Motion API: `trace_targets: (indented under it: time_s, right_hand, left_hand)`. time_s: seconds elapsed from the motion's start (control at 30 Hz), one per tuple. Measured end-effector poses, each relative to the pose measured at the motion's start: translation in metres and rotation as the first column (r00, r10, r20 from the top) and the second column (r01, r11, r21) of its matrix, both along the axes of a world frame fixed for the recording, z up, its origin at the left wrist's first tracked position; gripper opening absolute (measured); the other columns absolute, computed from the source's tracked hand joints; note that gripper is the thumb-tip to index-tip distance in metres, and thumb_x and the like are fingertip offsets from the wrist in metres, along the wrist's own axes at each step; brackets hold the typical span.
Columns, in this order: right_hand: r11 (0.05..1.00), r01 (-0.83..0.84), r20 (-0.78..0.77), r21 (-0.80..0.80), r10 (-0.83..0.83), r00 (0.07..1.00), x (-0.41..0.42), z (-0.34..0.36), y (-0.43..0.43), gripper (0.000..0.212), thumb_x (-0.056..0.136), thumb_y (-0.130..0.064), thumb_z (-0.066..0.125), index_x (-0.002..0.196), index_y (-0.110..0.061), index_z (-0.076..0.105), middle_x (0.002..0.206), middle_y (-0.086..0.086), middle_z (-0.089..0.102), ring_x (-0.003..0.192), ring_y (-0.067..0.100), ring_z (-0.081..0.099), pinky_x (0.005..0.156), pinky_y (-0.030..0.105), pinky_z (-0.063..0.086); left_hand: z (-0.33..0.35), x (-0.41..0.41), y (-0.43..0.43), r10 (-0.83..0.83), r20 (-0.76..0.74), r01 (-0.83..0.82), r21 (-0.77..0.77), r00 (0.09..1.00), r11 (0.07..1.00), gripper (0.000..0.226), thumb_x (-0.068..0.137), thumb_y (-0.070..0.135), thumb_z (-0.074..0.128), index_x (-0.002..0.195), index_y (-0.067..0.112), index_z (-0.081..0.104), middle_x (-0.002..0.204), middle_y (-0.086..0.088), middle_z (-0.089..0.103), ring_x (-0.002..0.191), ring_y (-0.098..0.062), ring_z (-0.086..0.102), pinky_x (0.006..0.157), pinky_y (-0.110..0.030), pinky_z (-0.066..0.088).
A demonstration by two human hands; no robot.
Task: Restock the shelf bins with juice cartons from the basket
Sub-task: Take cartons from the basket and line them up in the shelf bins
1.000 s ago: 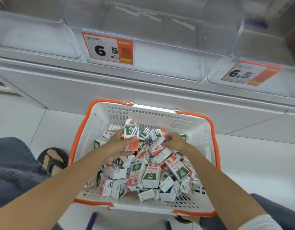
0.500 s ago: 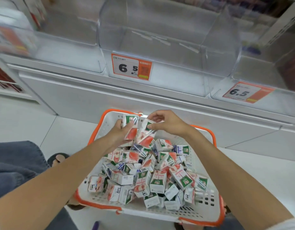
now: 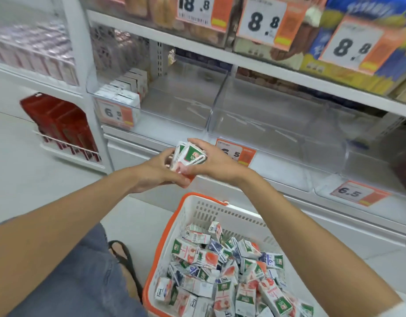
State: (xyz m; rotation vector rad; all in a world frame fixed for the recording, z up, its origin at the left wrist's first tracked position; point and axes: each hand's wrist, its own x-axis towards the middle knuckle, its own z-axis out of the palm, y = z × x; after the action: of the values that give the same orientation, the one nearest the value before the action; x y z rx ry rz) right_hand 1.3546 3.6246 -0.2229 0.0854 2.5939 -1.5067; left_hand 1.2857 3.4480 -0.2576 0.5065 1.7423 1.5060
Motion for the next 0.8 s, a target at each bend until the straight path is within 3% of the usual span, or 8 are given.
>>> trace_targets:
  time_s: [0.13, 0.27, 0.33, 0.47, 0.53, 0.63, 0.7, 0.8]
  right_hand:
    - [0.998, 0.056, -0.19, 0.036, -0.048, 0.981, -0.037, 0.04, -0.028, 0.056, 0.066, -0.01, 0.087, 0.116, -0.01, 0.061, 0.1, 0.008, 0.07, 0.08, 0.011, 0.063, 0.073, 0.032, 0.055]
    - [0.983, 0.173, -0.317, -0.067, -0.185, 0.93, -0.092, 0.065, -0.034, 0.052, 0.065, -0.011, 0.088, 0.11, -0.012, 0.062, 0.093, 0.002, 0.069, 0.077, 0.007, 0.063, 0.07, 0.022, 0.053]
    - [0.968, 0.243, -0.354, -0.064, -0.249, 0.901, -0.127, 0.064, -0.033, 0.053, 0.063, -0.013, 0.089, 0.108, -0.015, 0.06, 0.098, 0.003, 0.067, 0.084, 0.01, 0.064, 0.075, 0.022, 0.053]
    - [0.936, 0.348, -0.329, 0.062, -0.31, 0.892, -0.199, 0.047, -0.033, 0.084, 0.058, -0.024, 0.092, 0.128, -0.007, 0.05, 0.111, 0.005, 0.061, 0.101, 0.02, 0.061, 0.086, 0.03, 0.051]
    - [0.923, 0.381, -0.34, 0.047, -0.344, 0.875, -0.23, 0.036, -0.036, 0.085, 0.057, -0.024, 0.092, 0.128, -0.011, 0.048, 0.099, -0.008, 0.056, 0.094, 0.014, 0.059, 0.08, 0.024, 0.048]
    - [0.921, 0.371, -0.312, 0.118, -0.321, 0.894, -0.267, 0.019, -0.043, 0.087, 0.059, -0.031, 0.091, 0.131, -0.013, 0.046, 0.112, -0.003, 0.049, 0.097, 0.01, 0.054, 0.086, 0.022, 0.047]
    - [0.975, 0.195, -0.114, 0.111, -0.182, 0.977, -0.281, 0.01, -0.049, 0.071, 0.069, -0.038, 0.083, 0.129, -0.015, 0.052, 0.112, -0.001, 0.062, 0.092, 0.006, 0.063, 0.084, 0.019, 0.05]
    - [0.987, 0.058, 0.141, -0.147, -0.037, 0.989, -0.289, 0.003, -0.054, 0.022, 0.091, -0.033, 0.056, 0.113, -0.027, 0.059, 0.124, 0.007, 0.065, 0.099, 0.018, 0.063, 0.101, 0.039, 0.049]
  left_hand:
    - [0.036, -0.036, -0.021, 0.081, -0.374, -0.103, -0.039, 0.924, 0.994, 0.098, 0.056, 0.013, 0.092, 0.138, 0.029, 0.04, 0.125, 0.0, 0.061, 0.119, -0.02, 0.057, 0.097, -0.031, 0.049]
    - [0.045, -0.095, -0.044, 0.048, -0.803, -0.329, -0.188, 0.594, 0.926, 0.126, 0.043, 0.069, 0.079, 0.15, 0.034, 0.022, 0.153, 0.0, 0.031, 0.142, -0.02, 0.025, 0.116, -0.044, 0.026]
    - [0.038, -0.127, -0.052, -0.027, -0.913, -0.475, -0.236, 0.406, 0.848, 0.123, 0.05, 0.078, 0.071, 0.151, 0.028, 0.022, 0.156, -0.003, 0.028, 0.146, -0.022, 0.017, 0.119, -0.049, 0.016]
    - [0.012, -0.182, -0.064, -0.221, -0.938, -0.605, -0.341, 0.267, 0.719, 0.12, 0.06, 0.09, 0.047, 0.154, 0.022, 0.014, 0.161, -0.003, 0.018, 0.149, -0.02, 0.007, 0.118, -0.052, 0.001]
    - [-0.003, -0.194, -0.068, -0.254, -0.937, -0.616, -0.349, 0.24, 0.706, 0.115, 0.065, 0.088, 0.044, 0.153, 0.02, 0.016, 0.16, -0.003, 0.022, 0.149, -0.02, 0.013, 0.118, -0.054, 0.002]
    - [-0.021, -0.198, -0.068, -0.21, -0.969, -0.648, -0.242, 0.128, 0.722, 0.108, 0.066, 0.081, 0.048, 0.15, 0.016, 0.029, 0.153, -0.005, 0.037, 0.143, -0.023, 0.03, 0.117, -0.057, 0.006]
    - [-0.024, -0.199, -0.066, -0.194, -0.977, -0.654, -0.204, 0.088, 0.729, 0.105, 0.065, 0.079, 0.048, 0.147, 0.015, 0.035, 0.149, -0.006, 0.042, 0.139, -0.024, 0.037, 0.116, -0.058, 0.007]
    - [-0.025, -0.198, -0.066, -0.176, -0.983, -0.651, -0.163, 0.046, 0.742, 0.104, 0.066, 0.077, 0.048, 0.146, 0.012, 0.038, 0.147, -0.008, 0.045, 0.136, -0.026, 0.042, 0.115, -0.06, 0.009]
